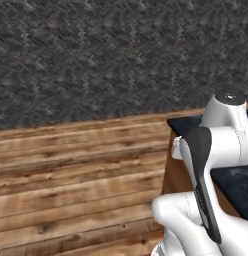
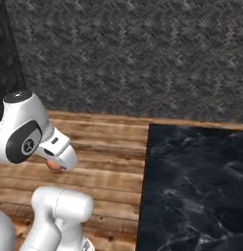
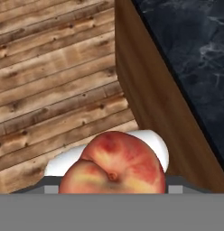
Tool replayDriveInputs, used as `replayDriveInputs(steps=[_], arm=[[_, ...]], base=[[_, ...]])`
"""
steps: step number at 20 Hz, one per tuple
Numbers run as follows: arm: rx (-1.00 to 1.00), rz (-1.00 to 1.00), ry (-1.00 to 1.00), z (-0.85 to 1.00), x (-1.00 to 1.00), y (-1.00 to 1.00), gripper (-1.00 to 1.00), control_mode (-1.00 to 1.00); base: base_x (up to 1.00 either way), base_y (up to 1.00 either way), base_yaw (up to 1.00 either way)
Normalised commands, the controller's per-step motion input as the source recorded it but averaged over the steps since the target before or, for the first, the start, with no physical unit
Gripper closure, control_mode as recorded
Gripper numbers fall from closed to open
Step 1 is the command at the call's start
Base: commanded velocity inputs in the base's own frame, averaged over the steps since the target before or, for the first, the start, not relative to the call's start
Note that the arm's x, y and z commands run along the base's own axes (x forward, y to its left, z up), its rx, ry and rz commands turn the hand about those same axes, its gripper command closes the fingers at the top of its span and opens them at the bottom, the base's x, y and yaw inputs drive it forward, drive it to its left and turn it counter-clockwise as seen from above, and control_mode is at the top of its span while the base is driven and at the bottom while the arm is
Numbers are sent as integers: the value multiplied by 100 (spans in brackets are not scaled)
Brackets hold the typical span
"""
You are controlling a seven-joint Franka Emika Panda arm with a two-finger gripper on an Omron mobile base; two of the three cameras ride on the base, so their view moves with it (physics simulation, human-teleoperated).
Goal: Pick up the orange and peach from the fridge and place one fruit on each plate on the dining counter.
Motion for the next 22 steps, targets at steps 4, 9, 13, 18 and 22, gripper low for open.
replayDriveInputs(steps=[4, 9, 13, 18, 22], arm=[[0, 0, 0, 0, 0, 0, 100, 100], [0, 0, 0, 0, 0, 0, 100, 100], [0, 0, 0, 0, 0, 0, 100, 100], [0, 0, 0, 0, 0, 0, 100, 100], [0, 0, 0, 0, 0, 0, 100, 100]], base=[[100, 9, 0], [100, 28, 0], [100, 39, 0], [100, 45, -3], [100, 52, -12]])
